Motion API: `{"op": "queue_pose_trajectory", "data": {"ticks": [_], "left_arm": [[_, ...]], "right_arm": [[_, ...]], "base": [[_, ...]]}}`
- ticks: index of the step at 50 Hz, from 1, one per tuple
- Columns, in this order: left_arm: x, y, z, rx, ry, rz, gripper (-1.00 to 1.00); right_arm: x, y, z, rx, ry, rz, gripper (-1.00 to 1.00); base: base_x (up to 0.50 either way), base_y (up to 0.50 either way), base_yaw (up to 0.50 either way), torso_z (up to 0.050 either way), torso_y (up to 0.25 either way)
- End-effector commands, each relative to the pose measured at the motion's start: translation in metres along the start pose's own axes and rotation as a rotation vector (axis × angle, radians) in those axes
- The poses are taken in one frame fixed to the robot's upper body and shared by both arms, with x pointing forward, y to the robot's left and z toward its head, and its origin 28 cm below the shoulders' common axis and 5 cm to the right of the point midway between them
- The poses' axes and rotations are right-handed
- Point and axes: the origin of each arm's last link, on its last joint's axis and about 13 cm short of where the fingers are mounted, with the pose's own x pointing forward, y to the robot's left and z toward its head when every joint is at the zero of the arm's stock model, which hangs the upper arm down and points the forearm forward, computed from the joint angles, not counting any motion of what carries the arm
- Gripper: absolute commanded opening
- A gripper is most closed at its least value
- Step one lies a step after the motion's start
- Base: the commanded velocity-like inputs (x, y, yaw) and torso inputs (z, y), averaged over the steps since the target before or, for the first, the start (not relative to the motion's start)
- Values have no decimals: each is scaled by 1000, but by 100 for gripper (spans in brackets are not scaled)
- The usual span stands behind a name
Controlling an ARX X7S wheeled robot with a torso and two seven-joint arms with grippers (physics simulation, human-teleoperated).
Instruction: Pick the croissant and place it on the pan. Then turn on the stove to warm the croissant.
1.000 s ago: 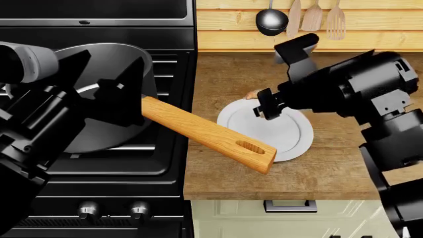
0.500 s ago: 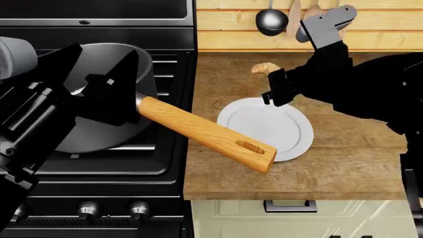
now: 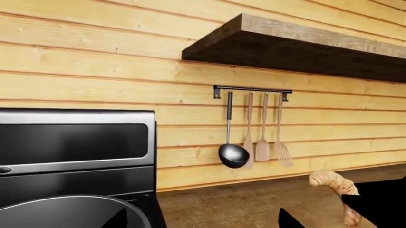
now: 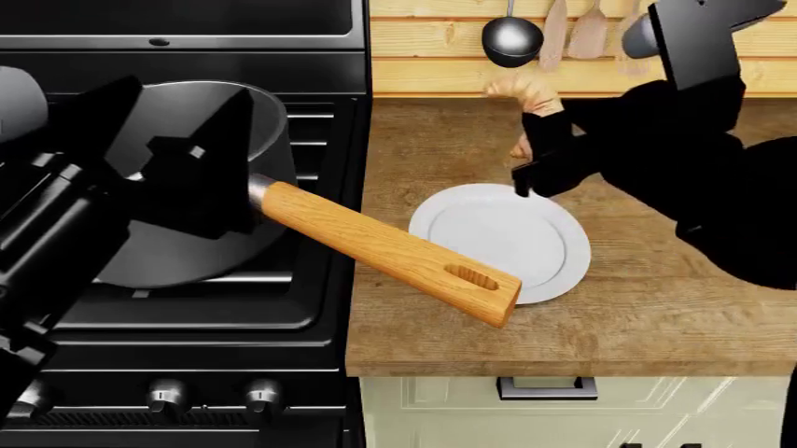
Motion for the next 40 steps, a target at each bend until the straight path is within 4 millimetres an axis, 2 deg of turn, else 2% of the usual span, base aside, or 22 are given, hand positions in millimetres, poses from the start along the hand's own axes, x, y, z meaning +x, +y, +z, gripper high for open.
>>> {"op": "queue_pose_trajectory", "data": {"ticks": [1, 17, 40], "left_arm": [[-4, -2, 4, 10, -6, 6, 100], [-2, 1, -1, 27, -3, 21, 100], [1, 4, -5, 23, 15, 31, 100]], "right_arm": [[-22, 7, -2, 20, -104, -17, -100], [-41, 17, 16, -18, -138, -14, -100], [-51, 20, 28, -9, -166, -12, -100]], "base": [[0, 0, 0, 0, 0], [0, 0, 0, 0, 0], [0, 0, 0, 0, 0]]}}
